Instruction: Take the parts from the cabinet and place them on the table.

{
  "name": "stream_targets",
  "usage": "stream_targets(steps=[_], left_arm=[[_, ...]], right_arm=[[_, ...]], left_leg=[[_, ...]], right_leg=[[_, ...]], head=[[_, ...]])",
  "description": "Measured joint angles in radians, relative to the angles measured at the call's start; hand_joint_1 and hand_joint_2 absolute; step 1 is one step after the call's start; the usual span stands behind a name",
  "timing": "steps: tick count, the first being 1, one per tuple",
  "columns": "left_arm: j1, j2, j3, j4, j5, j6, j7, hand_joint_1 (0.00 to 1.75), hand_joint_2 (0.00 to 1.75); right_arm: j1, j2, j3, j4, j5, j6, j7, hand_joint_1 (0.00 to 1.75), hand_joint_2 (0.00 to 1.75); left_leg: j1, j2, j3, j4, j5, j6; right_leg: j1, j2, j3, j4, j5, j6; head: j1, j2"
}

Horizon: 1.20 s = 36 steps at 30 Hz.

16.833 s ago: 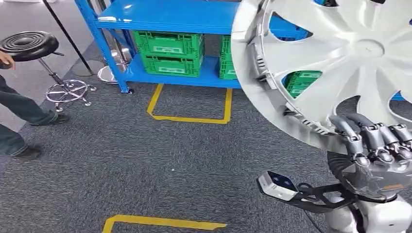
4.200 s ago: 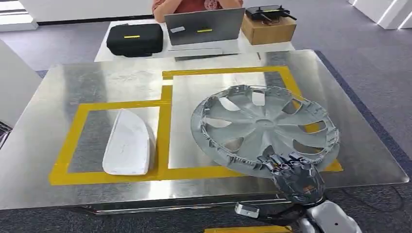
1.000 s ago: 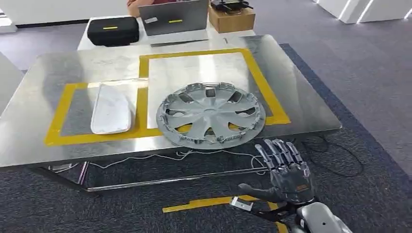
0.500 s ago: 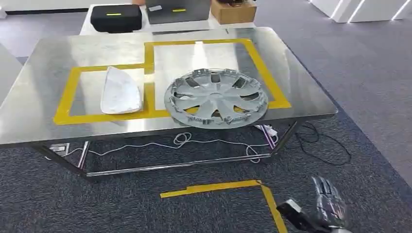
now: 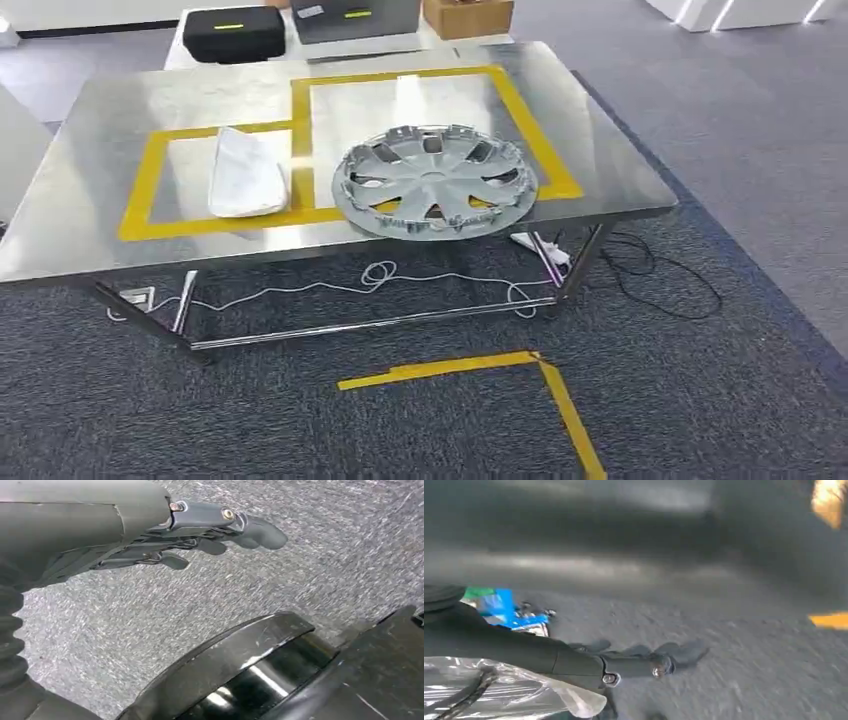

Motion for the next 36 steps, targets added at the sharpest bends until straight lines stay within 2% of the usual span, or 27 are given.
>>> stream_targets(steps=[1, 3, 4, 5, 7, 8, 9, 10, 12, 13, 15, 17, 18, 19, 21, 22, 23, 24, 25, 27, 28, 29, 30, 32, 33, 34, 36], left_arm=[[0.000, 0.002, 0.000, 0.000, 0.000, 0.001, -0.002, 0.00, 0.00], [0.000, 0.004, 0.001, 0.000, 0.000, 0.002, -0.002, 0.00, 0.00], [0.001, 0.005, 0.002, 0.000, 0.000, 0.002, -0.002, 0.00, 0.00], [0.000, 0.005, 0.002, 0.000, 0.000, 0.002, -0.002, 0.00, 0.00], [0.002, 0.005, 0.002, 0.000, 0.000, 0.005, -0.001, 0.00, 0.00], [0.003, 0.004, 0.002, 0.000, -0.003, 0.006, 0.001, 0.00, 0.00], [0.003, -0.004, 0.002, 0.000, -0.003, 0.008, 0.006, 0.00, 0.00], [0.004, 0.001, 0.002, 0.000, -0.005, 0.010, 0.012, 0.00, 0.00], [0.001, 0.000, 0.002, 0.000, -0.005, 0.012, 0.029, 0.00, 0.00], [0.002, -0.002, 0.002, 0.000, -0.005, 0.013, 0.035, 0.00, 0.00], [-0.001, -0.002, 0.003, 0.000, -0.007, 0.013, 0.041, 0.00, 0.00], [-0.003, -0.002, 0.003, 0.000, -0.010, 0.013, 0.043, 0.00, 0.00], [-0.003, -0.002, 0.003, 0.000, -0.013, 0.012, 0.043, 0.00, 0.00], [-0.004, -0.002, 0.003, 0.000, -0.017, 0.010, 0.043, 0.00, 0.00], [-0.007, -0.002, 0.003, 0.000, -0.023, 0.007, 0.045, 0.00, 0.00], [-0.008, -0.002, 0.003, 0.000, -0.024, 0.006, 0.045, 0.00, 0.00], [-0.010, -0.004, 0.003, 0.000, -0.024, 0.005, 0.045, 0.00, 0.00], [-0.012, -0.006, 0.003, 0.000, -0.025, 0.004, 0.045, 0.00, 0.00], [-0.012, -0.006, 0.003, 0.000, -0.026, 0.004, 0.046, 0.00, 0.00], [-0.012, -0.004, 0.003, 0.000, -0.026, 0.005, 0.046, 0.00, 0.00], [-0.010, -0.003, 0.003, 0.000, -0.026, 0.007, 0.046, 0.00, 0.00], [-0.010, -0.002, 0.003, 0.000, -0.026, 0.010, 0.046, 0.00, 0.00], [-0.010, -0.002, 0.003, 0.000, -0.024, 0.011, 0.045, 0.00, 0.00], [-0.013, 0.000, 0.003, 0.000, -0.024, 0.014, 0.045, 0.00, 0.00], [-0.013, 0.001, 0.003, 0.000, -0.024, 0.015, 0.045, 0.00, 0.00], [-0.013, 0.001, 0.003, 0.000, -0.024, 0.015, 0.045, 0.00, 0.00], [-0.012, 0.001, 0.003, 0.000, -0.024, 0.016, 0.045, 0.00, 0.00]], right_arm=[[-0.006, 0.005, -0.003, 0.011, 0.001, 0.005, 0.012, 0.00, 0.00], [-0.016, 0.017, -0.011, 0.037, 0.002, 0.005, 0.020, 0.00, 0.00], [-0.019, 0.022, -0.016, 0.045, 0.002, 0.005, 0.021, 0.00, 0.00], [-0.021, 0.024, -0.019, 0.050, 0.002, 0.005, 0.021, 0.00, 0.00], [-0.024, 0.029, -0.020, 0.057, 0.002, 0.005, 0.022, 0.00, 0.00], [-0.026, 0.028, -0.021, 0.058, 0.002, 0.005, 0.022, 0.00, 0.00], [-0.031, 0.019, -0.026, 0.058, 0.003, 0.002, 0.022, 0.00, 0.00], [-0.032, 0.032, -0.027, 0.063, 0.004, 0.000, 0.019, 0.00, 0.00], [-0.031, 0.032, -0.027, 0.065, 0.012, -0.012, 0.005, 0.00, 0.00], [-0.028, 0.032, -0.029, 0.066, 0.014, -0.021, -0.007, 0.00, 0.00], [-0.029, 0.039, -0.031, 0.067, 0.021, -0.046, -0.036, 0.00, 0.00], [-0.035, 0.049, -0.033, 0.068, 0.035, -0.069, -0.050, 0.00, 0.00], [-0.039, 0.051, -0.032, 0.069, 0.044, -0.072, -0.054, 0.00, 0.00], [-0.043, 0.055, -0.032, 0.071, 0.058, -0.072, -0.058, 0.00, 0.00], [-0.045, 0.056, -0.027, 0.072, 0.084, -0.072, -0.061, 0.00, 0.00], [-0.046, 0.057, -0.023, 0.072, 0.093, -0.072, -0.060, 0.00, 0.00], [-0.049, 0.057, -0.021, 0.072, 0.099, -0.072, -0.058, 0.00, 0.00], [-0.053, 0.057, -0.019, 0.072, 0.102, -0.072, -0.055, 0.00, 0.00], [-0.056, 0.060, -0.017, 0.073, 0.104, -0.072, -0.052, 0.00, 0.00], [-0.056, 0.063, -0.016, 0.075, 0.103, -0.072, -0.040, 0.00, 0.00], [-0.055, 0.064, -0.015, 0.076, 0.101, -0.072, -0.035, 0.00, 0.00], [-0.058, 0.068, -0.015, 0.080, 0.099, -0.073, -0.029, 0.00, 0.00], [-0.059, 0.068, -0.016, 0.080, 0.097, -0.075, -0.028, 0.00, 0.00], [-0.055, 0.070, -0.015, 0.080, 0.095, -0.074, -0.028, 0.00, 0.00], [-0.055, 0.070, -0.015, 0.080, 0.094, -0.076, -0.029, 0.00, 0.00], [-0.055, 0.070, -0.015, 0.080, 0.094, -0.079, -0.029, 0.00, 0.00], [-0.056, 0.070, -0.015, 0.080, 0.094, -0.084, -0.032, 0.00, 0.00]], left_leg=[[0.006, 0.000, -0.014, 0.076, -0.059, -0.014], [0.010, 0.000, -0.016, 0.199, -0.118, -0.031], [0.014, -0.001, 0.000, 0.220, -0.095, -0.039], [0.018, 0.000, 0.032, 0.197, -0.051, -0.045], [0.033, -0.001, 0.114, 0.082, 0.019, -0.065], [0.044, -0.004, 0.162, -0.003, 0.002, -0.095], [0.042, -0.014, 0.181, -0.049, -0.013, -0.086], [0.045, -0.020, 0.179, -0.068, -0.026, -0.055], [0.040, -0.019, 0.159, -0.062, -0.021, -0.046], [0.045, -0.011, 0.146, -0.067, -0.011, -0.029], [0.041, -0.004, 0.122, -0.063, 0.010, 0.005], [0.032, 0.003, 0.094, -0.062, 0.032, 0.026], [0.027, 0.006, 0.080, -0.061, 0.043, 0.031], [0.022, 0.007, 0.064, -0.061, 0.054, 0.033], [0.010, 0.007, 0.040, -0.060, 0.076, 0.039], [0.007, 0.006, 0.031, -0.060, 0.085, 0.040], [0.005, 0.004, 0.024, -0.060, 0.095, 0.041], [-0.002, 0.003, 0.018, -0.058, 0.102, 0.039], [0.001, 0.002, 0.015, -0.060, 0.113, 0.037], [0.003, 0.002, 0.010, -0.068, 0.134, 0.030], [-0.007, -0.002, 0.005, -0.069, 0.144, 0.025], [-0.009, -0.003, -0.007, -0.057, 0.114, 0.021], [-0.006, -0.004, -0.015, -0.022, 0.048, 0.009], [-0.001, -0.004, -0.017, 0.107, -0.073, -0.012], [0.000, -0.004, -0.016, 0.172, -0.103, -0.021], [0.001, -0.004, -0.009, 0.219, -0.097, -0.027], [0.011, -0.004, 0.051, 0.195, -0.007, -0.041]], right_leg=[[0.001, -0.002, -0.012, 0.003, 0.008, 0.001], [0.000, -0.007, -0.035, 0.012, 0.019, 0.004], [-0.003, -0.008, -0.051, 0.021, 0.026, 0.008], [-0.007, -0.009, -0.066, 0.031, 0.031, 0.013], [-0.016, -0.009, -0.092, 0.055, 0.036, 0.022], [-0.009, -0.007, -0.112, 0.070, 0.041, 0.030], [-0.009, -0.001, -0.128, 0.087, 0.049, 0.035], [0.002, 0.001, -0.138, 0.087, 0.062, 0.037], [0.000, 0.005, -0.159, 0.088, 0.087, 0.038], [-0.003, 0.005, -0.173, 0.091, 0.084, 0.040], [-0.006, -0.002, -0.194, 0.148, -0.017, 0.053], [-0.006, -0.003, -0.209, 0.289, -0.128, 0.055], [-0.006, -0.004, -0.211, 0.347, -0.146, 0.052], [-0.004, -0.004, -0.202, 0.380, -0.130, 0.046], [0.004, -0.003, -0.135, 0.337, -0.046, 0.027], [0.012, -0.003, -0.076, 0.265, -0.015, 0.013], [0.025, 0.000, -0.008, 0.168, -0.020, -0.007], [0.020, 0.003, 0.043, 0.077, -0.053, -0.021], [0.024, 0.001, 0.069, 0.038, -0.062, -0.018], [0.023, 0.002, 0.053, 0.030, -0.054, -0.019], [0.012, 0.000, 0.055, 0.002, -0.049, -0.019], [0.004, -0.010, 0.046, -0.004, -0.032, -0.006], [0.002, -0.008, 0.031, -0.009, -0.020, -0.015], [0.004, -0.015, 0.003, -0.005, 0.004, -0.011], [0.005, -0.018, -0.015, 0.000, 0.014, -0.011], [0.004, -0.019, -0.025, 0.009, 0.026, -0.008], [0.000, -0.019, -0.074, 0.033, 0.046, 0.003]], head=[[-0.002, 0.000], [-0.001, 0.000], [-0.001, 0.000], [-0.001, 0.000], [-0.001, 0.000], [-0.003, 0.000], [-0.020, 0.000], [-0.011, 0.000], [-0.008, 0.000], [-0.010, 0.000], [-0.002, 0.000], [-0.001, 0.000], [0.000, 0.000], [-0.001, 0.000], [-0.001, 0.000], [-0.001, 0.000], [-0.001, 0.000], [-0.003, 0.000], [0.000, 0.000], [0.000, 0.000], [-0.001, 0.000], [-0.003, 0.000], [-0.011, 0.000], [-0.013, 0.000], [-0.013, 0.000], [-0.013, 0.000], [-0.012, 0.000]])
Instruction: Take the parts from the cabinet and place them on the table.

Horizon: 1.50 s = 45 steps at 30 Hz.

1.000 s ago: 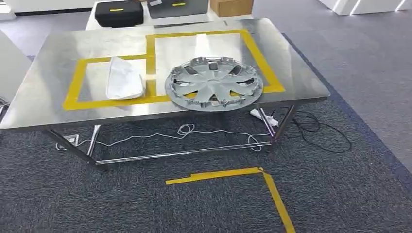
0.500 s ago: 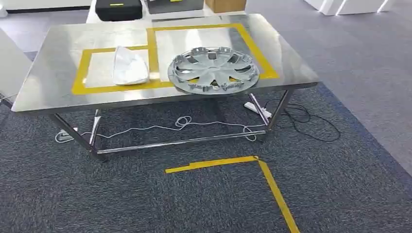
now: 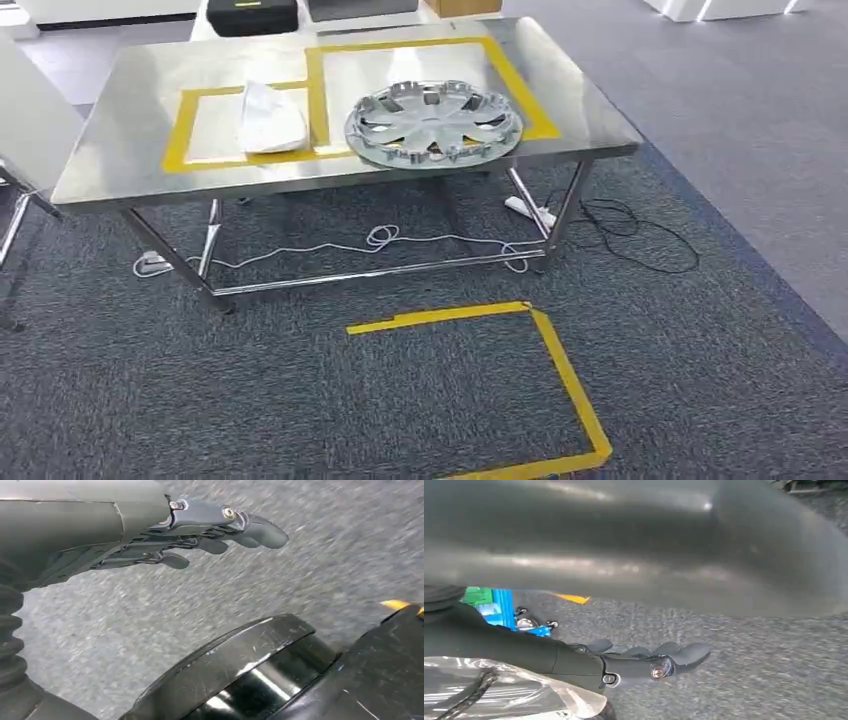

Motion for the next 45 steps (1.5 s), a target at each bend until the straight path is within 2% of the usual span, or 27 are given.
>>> stream_targets(steps=[2, 3, 4, 7, 8, 10, 12, 13, 15, 16, 17, 19, 22, 23, 25, 27, 28, 30, 32, 33, 37, 38, 39, 40, 41, 43, 45], left_arm=[[0.003, -0.002, 0.000, 0.000, -0.002, 0.002, 0.004, 0.00, 0.00], [0.005, -0.007, 0.000, 0.001, -0.003, 0.002, 0.007, 0.00, 0.00], [0.006, -0.007, 0.000, 0.000, -0.003, 0.004, 0.009, 0.00, 0.00], [0.006, -0.008, 0.000, 0.000, -0.003, 0.005, 0.010, 0.00, 0.00], [0.007, -0.010, 0.000, 0.000, -0.003, 0.005, 0.011, 0.00, 0.00], [0.004, -0.008, 0.002, 0.000, 0.002, 0.007, 0.011, 0.00, 0.00], [0.005, -0.007, 0.006, 0.000, 0.006, 0.015, 0.016, 0.00, 0.00], [0.006, -0.007, 0.009, 0.000, 0.006, 0.018, 0.017, 0.00, 0.00], [0.006, -0.005, 0.014, 0.000, 0.009, 0.027, 0.015, 0.00, 0.00], [0.006, -0.005, 0.016, 0.000, 0.010, 0.033, 0.011, 0.00, 0.00], [0.006, -0.005, 0.018, 0.000, 0.012, 0.035, 0.007, 0.00, 0.00], [0.006, -0.005, 0.021, 0.000, 0.013, 0.037, 0.005, 0.00, 0.00], [0.008, -0.003, 0.025, 0.000, 0.017, 0.038, 0.002, 0.00, 0.00], [0.009, 0.000, 0.026, 0.000, 0.018, 0.038, 0.002, 0.00, 0.00], [0.012, -0.002, 0.028, 0.000, 0.018, 0.038, 0.002, 0.00, 0.00], [0.014, 0.001, 0.031, 0.000, 0.019, 0.038, 0.002, 0.00, 0.00], [0.015, 0.001, 0.032, 0.000, 0.021, 0.038, 0.002, 0.00, 0.00], [0.017, 0.001, 0.032, 0.000, 0.021, 0.039, 0.002, 0.00, 0.00], [0.019, -0.003, 0.032, 0.000, 0.021, 0.039, 0.006, 0.00, 0.00], [0.020, -0.004, 0.032, 0.000, 0.018, 0.040, 0.007, 0.00, 0.00], [0.020, -0.004, 0.032, 0.000, 0.018, 0.040, 0.007, 0.00, 0.00], [0.021, -0.007, 0.032, 0.002, 0.018, 0.040, 0.010, 0.00, 0.00], [0.023, -0.007, 0.034, 0.002, 0.021, 0.042, 0.011, 0.00, 0.00], [0.020, -0.009, 0.040, 0.002, 0.023, 0.043, 0.013, 0.00, 0.00], [0.017, -0.009, 0.043, 0.002, 0.024, 0.043, 0.013, 0.00, 0.00], [0.018, -0.009, 0.045, 0.002, 0.026, 0.043, 0.013, 0.00, 0.00], [0.019, -0.008, 0.046, 0.002, 0.026, 0.043, 0.014, 0.00, 0.00]], right_arm=[[-0.001, 0.000, 0.000, 0.000, 0.000, -0.003, -0.001, 0.00, 0.00], [-0.002, -0.004, -0.001, -0.001, -0.001, -0.004, -0.001, 0.00, 0.00], [-0.003, 0.000, 0.000, 0.000, -0.001, -0.005, -0.003, 0.00, 0.00], [-0.002, 0.002, -0.001, 0.000, -0.003, -0.007, -0.004, 0.00, 0.00], [0.002, 0.000, -0.003, 0.000, -0.004, -0.010, -0.004, 0.00, 0.00], [0.006, 0.001, -0.003, 0.001, -0.004, -0.013, -0.005, 0.00, 0.00], [0.007, 0.002, -0.005, 0.001, -0.014, -0.014, -0.013, 0.00, 0.00], [0.005, 0.002, -0.008, 0.001, -0.022, -0.015, -0.020, 0.00, 0.00], [0.006, 0.002, -0.016, 0.001, -0.035, -0.016, -0.038, 0.00, 0.00], [0.006, 0.002, -0.020, 0.001, -0.040, -0.017, -0.047, 0.00, 0.00], [0.006, 0.002, -0.025, 0.001, -0.044, -0.018, -0.054, 0.00, 0.00], [0.000, 0.002, -0.034, 0.001, -0.050, -0.018, -0.064, 0.00, 0.00], [-0.006, 0.003, -0.047, 0.001, -0.064, -0.016, -0.069, 0.00, 0.00], [-0.005, 0.008, -0.052, 0.001, -0.068, -0.015, -0.069, 0.00, 0.00], [-0.002, 0.007, -0.061, 0.001, -0.073, -0.012, -0.069, 0.00, 0.00], [0.007, 0.011, -0.063, 0.001, -0.074, -0.008, -0.069, 0.00, 0.00], [0.009, 0.011, -0.064, 0.001, -0.075, -0.006, -0.069, 0.00, 0.00], [0.010, 0.011, -0.069, 0.001, -0.076, -0.006, -0.069, 0.00, 0.00], [0.009, 0.011, -0.069, 0.001, -0.076, -0.006, -0.069, 0.00, 0.00], [0.009, 0.011, -0.069, 0.001, -0.076, -0.006, -0.069, 0.00, 0.00], [0.009, 0.011, -0.069, 0.001, -0.076, -0.006, -0.069, 0.00, 0.00], [0.009, 0.009, -0.072, 0.001, -0.076, -0.006, -0.069, 0.00, 0.00], [0.008, 0.011, -0.074, 0.001, -0.077, -0.006, -0.069, 0.00, 0.00], [0.007, 0.010, -0.084, 0.001, -0.084, -0.006, -0.072, 0.00, 0.00], [0.004, 0.010, -0.086, 0.000, -0.084, -0.006, -0.075, 0.00, 0.00], [0.005, 0.011, -0.087, 0.000, -0.087, -0.006, -0.077, 0.00, 0.00], [0.008, 0.011, -0.090, 0.001, -0.092, -0.006, -0.077, 0.00, 0.00]], left_leg=[[0.023, -0.001, 0.107, -0.149, 0.042, -0.030], [0.022, -0.005, 0.138, -0.212, -0.001, -0.041], [0.019, -0.010, 0.157, -0.263, -0.017, -0.011], [0.019, -0.012, 0.124, -0.270, -0.018, 0.021], [0.025, -0.001, 0.104, -0.270, -0.005, 0.042], [0.024, 0.001, 0.075, -0.269, 0.018, 0.073], [0.022, 0.005, 0.045, -0.269, 0.040, 0.079], [0.020, 0.008, 0.029, -0.268, 0.052, 0.080], [0.015, 0.009, 0.003, -0.267, 0.074, 0.080], [0.012, 0.009, -0.005, -0.267, 0.082, 0.080], [0.010, 0.008, -0.009, -0.267, 0.089, 0.079], [0.002, 0.005, -0.008, -0.264, 0.099, 0.075], [-0.002, 0.007, -0.026, -0.265, 0.119, 0.060], [-0.006, 0.007, -0.030, -0.261, 0.116, 0.058], [-0.005, 0.006, -0.047, -0.189, 0.026, 0.038], [-0.004, 0.005, -0.068, -0.045, -0.065, 0.024], [-0.005, 0.005, -0.068, 0.018, -0.084, 0.019], [-0.002, 0.005, -0.016, -0.008, -0.053, 0.014], [0.014, 0.006, 0.077, -0.171, 0.027, -0.001], [0.019, 0.007, 0.094, -0.214, 0.040, -0.009], [0.019, 0.007, 0.095, -0.216, 0.039, -0.010], [0.016, 0.006, 0.097, -0.219, 0.021, -0.009], [0.017, 0.002, 0.093, -0.228, 0.036, 0.015], [0.028, -0.005, 0.082, -0.257, 0.024, 0.025], [0.030, -0.010, 0.076, -0.271, 0.020, 0.050], [0.029, -0.006, 0.067, -0.271, 0.026, 0.059], [0.028, -0.004, 0.065, -0.271, 0.027, 0.062]], right_leg=[[-0.007, 0.000, -0.042, 0.034, 0.011, 0.013], [0.001, 0.004, -0.059, 0.047, 0.018, 0.018], [0.004, 0.005, -0.071, 0.056, 0.030, 0.022], [0.007, 0.013, -0.109, 0.056, 0.077, 0.019], [0.003, 0.018, -0.120, 0.062, 0.062, 0.024], [0.001, 0.015, -0.141, 0.136, -0.068, 0.041], [-0.001, 0.015, -0.153, 0.273, -0.155, 0.047], [-0.001, 0.015, -0.156, 0.337, -0.148, 0.046], [0.001, 0.015, -0.120, 0.356, -0.055, 0.035], [0.004, 0.015, -0.071, 0.307, -0.020, 0.027], [0.010, 0.016, -0.005, 0.227, -0.016, 0.017], [0.015, 0.014, 0.125, 0.044, -0.073, -0.004], [0.013, 0.013, 0.134, -0.028, -0.107, -0.007], [-0.002, 0.008, 0.132, -0.040, -0.091, -0.001], [-0.002, 0.005, 0.120, -0.043, -0.079, -0.010], [0.002, 0.002, 0.109, -0.041, -0.071, -0.008], [0.003, 0.000, 0.102, -0.038, -0.066, -0.007], [0.003, 0.001, 0.091, -0.026, -0.062, -0.004], [0.001, 0.001, 0.086, -0.006, -0.063, -0.002], [0.005, 0.001, 0.074, 0.002, -0.064, 0.001], [0.006, 0.001, 0.071, 0.002, -0.065, 0.001], [0.008, 0.004, 0.065, 0.010, -0.063, 0.004], [0.015, 0.004, 0.052, 0.024, -0.060, 0.005], [0.019, 0.007, 0.022, 0.042, -0.054, 0.010], [0.014, 0.013, -0.024, 0.109, -0.102, 0.031], [0.006, 0.013, -0.089, 0.260, -0.165, 0.041], [0.003, 0.013, -0.129, 0.350, -0.174, 0.042]], head=[[-0.001, 0.000], [-0.006, 0.000], [-0.008, 0.000], [-0.002, 0.000], [-0.013, 0.000], [-0.002, 0.000], [-0.001, 0.000], [-0.002, 0.000], [-0.002, 0.000], [-0.001, 0.000], [-0.001, 0.000], [0.000, 0.000], [-0.001, 0.000], [0.000, 0.000], [-0.007, 0.000], [-0.006, 0.000], [-0.006, 0.000], [-0.006, 0.000], [-0.006, 0.000], [-0.006, 0.000], [-0.006, 0.000], [-0.012, 0.000], [-0.015, 0.000], [-0.009, 0.000], [0.002, 0.000], [0.003, 0.000], [0.003, 0.000]])
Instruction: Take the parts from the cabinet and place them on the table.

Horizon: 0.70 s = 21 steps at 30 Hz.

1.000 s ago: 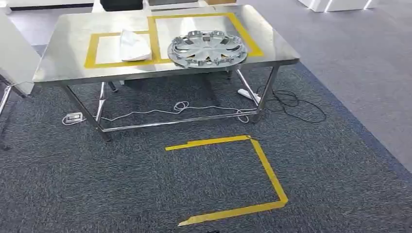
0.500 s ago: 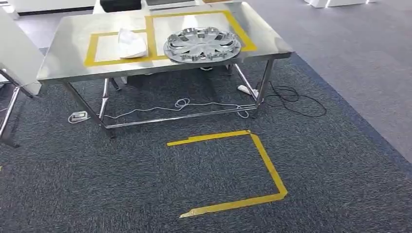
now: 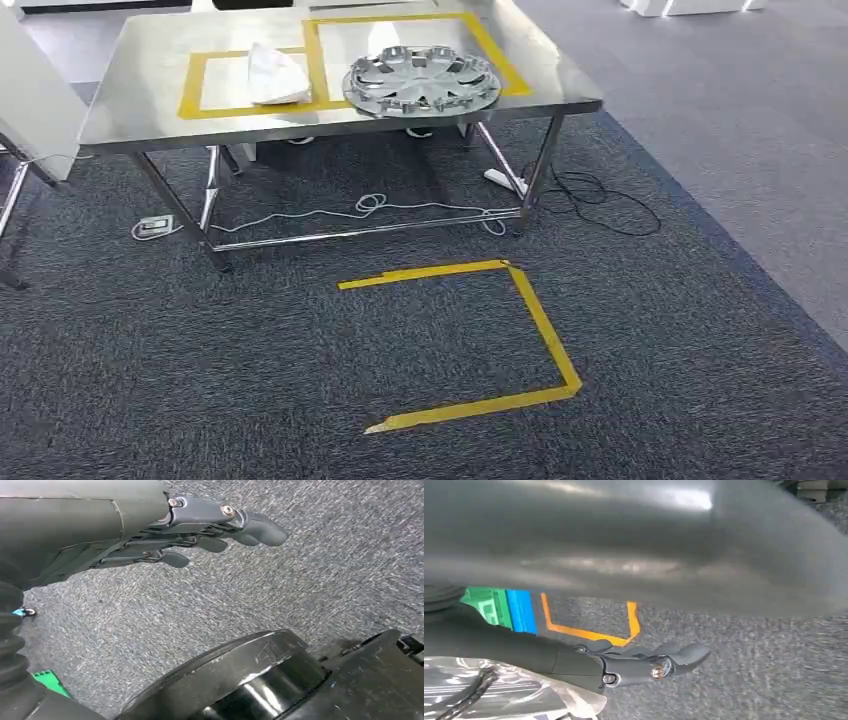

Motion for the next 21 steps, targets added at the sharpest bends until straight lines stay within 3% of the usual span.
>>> stream_targets(steps=[1, 2, 3, 4, 6, 7, 8, 11, 21], left_arm=[[0.000, 0.000, 0.000, 0.000, 0.000, 0.000, 0.000, 0.00, 0.00], [-0.001, 0.000, 0.000, 0.000, 0.000, 0.000, 0.000, 0.00, 0.00], [-0.003, -0.001, 0.000, 0.000, 0.000, 0.000, 0.001, 0.00, 0.00], [-0.003, -0.002, 0.000, 0.000, 0.000, 0.000, 0.001, 0.00, 0.00], [-0.006, -0.002, 0.000, 0.000, 0.000, 0.001, 0.002, 0.00, 0.00], [-0.007, -0.001, 0.000, 0.000, 0.001, 0.002, 0.002, 0.00, 0.00], [-0.008, -0.002, 0.000, 0.000, 0.001, 0.002, 0.002, 0.00, 0.00], [-0.015, -0.002, 0.000, 0.000, 0.001, 0.003, 0.002, 0.00, 0.00], [-0.025, -0.013, 0.001, -0.001, 0.001, 0.007, 0.008, 0.00, 0.00]], right_arm=[[0.001, 0.000, -0.003, 0.000, -0.002, 0.000, 0.000, 0.00, 0.00], [0.000, 0.000, -0.006, 0.000, -0.003, 0.000, 0.000, 0.00, 0.00], [-0.001, 0.000, -0.008, 0.000, -0.005, 0.000, 0.000, 0.00, 0.00], [-0.002, 0.000, -0.012, 0.000, -0.005, 0.000, 0.000, 0.00, 0.00], [-0.006, 0.002, -0.014, 0.000, -0.007, 0.000, 0.000, 0.00, 0.00], [-0.006, 0.004, -0.015, 0.000, -0.008, 0.000, 0.000, 0.00, 0.00], [-0.005, 0.004, -0.016, 0.000, -0.008, 0.000, 0.000, 0.00, 0.00], [-0.003, 0.006, -0.021, 0.000, -0.008, 0.000, 0.000, 0.00, 0.00], [-0.005, 0.008, -0.022, 0.000, -0.008, 0.000, 0.000, 0.00, 0.00]], left_leg=[[0.000, 0.000, 0.002, 0.000, 0.000, 0.000], [-0.001, -0.001, 0.006, 0.000, 0.000, 0.000], [-0.001, -0.001, 0.010, 0.000, -0.001, 0.000], [-0.001, -0.002, 0.012, -0.001, -0.002, 0.000], [-0.006, -0.006, 0.001, 0.002, -0.003, -0.005], [-0.009, -0.003, -0.004, 0.010, -0.004, 0.001], [-0.009, -0.002, -0.007, 0.006, 0.001, 0.010], [-0.009, -0.003, -0.006, 0.001, 0.002, 0.009], [-0.004, -0.003, -0.010, -0.001, 0.010, -0.004]], right_leg=[[0.000, 0.000, 0.016, -0.029, 0.032, -0.002], [0.000, 0.000, 0.049, -0.097, 0.076, -0.006], [0.001, 0.001, 0.097, -0.196, 0.128, -0.013], [0.004, 0.003, 0.134, -0.282, 0.151, -0.019], [0.008, 0.005, 0.162, -0.320, 0.136, -0.023], [0.004, 0.006, 0.161, -0.333, 0.130, -0.013], [0.004, 0.006, 0.159, -0.332, 0.131, -0.011], [0.004, 0.005, 0.158, -0.332, 0.131, -0.012], [0.009, 0.005, 0.154, -0.331, 0.136, -0.021]], head=[[0.000, 0.000], [0.001, 0.000], [0.000, 0.000], [0.000, 0.000], [0.002, 0.000], [-0.001, 0.000], [0.000, 0.000], [0.000, 0.000], [0.000, 0.000]])
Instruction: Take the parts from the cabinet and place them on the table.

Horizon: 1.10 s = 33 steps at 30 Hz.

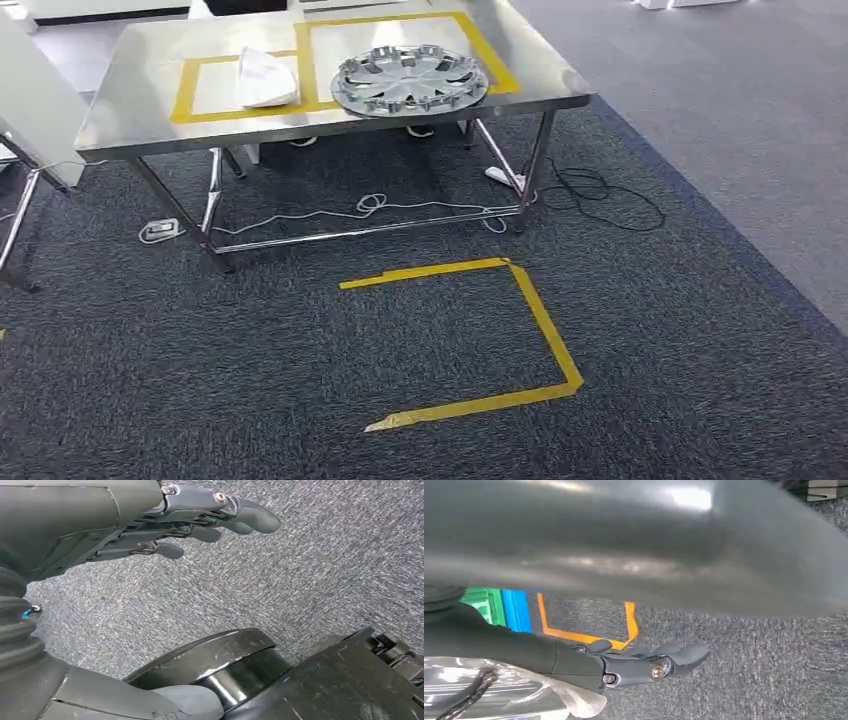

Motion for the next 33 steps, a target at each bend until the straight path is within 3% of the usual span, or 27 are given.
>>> stream_targets(steps=[33], left_arm=[[-0.006, -0.003, 0.000, 0.000, -0.013, -0.002, 0.009, 0.00, 0.00]], right_arm=[[-0.001, 0.000, -0.014, 0.000, -0.011, 0.017, 0.003, 0.00, 0.00]], left_leg=[[0.000, 0.000, -0.002, 0.000, 0.002, -0.003]], right_leg=[[0.000, 0.000, -0.001, 0.000, 0.003, -0.002]], head=[[0.000, 0.000]])
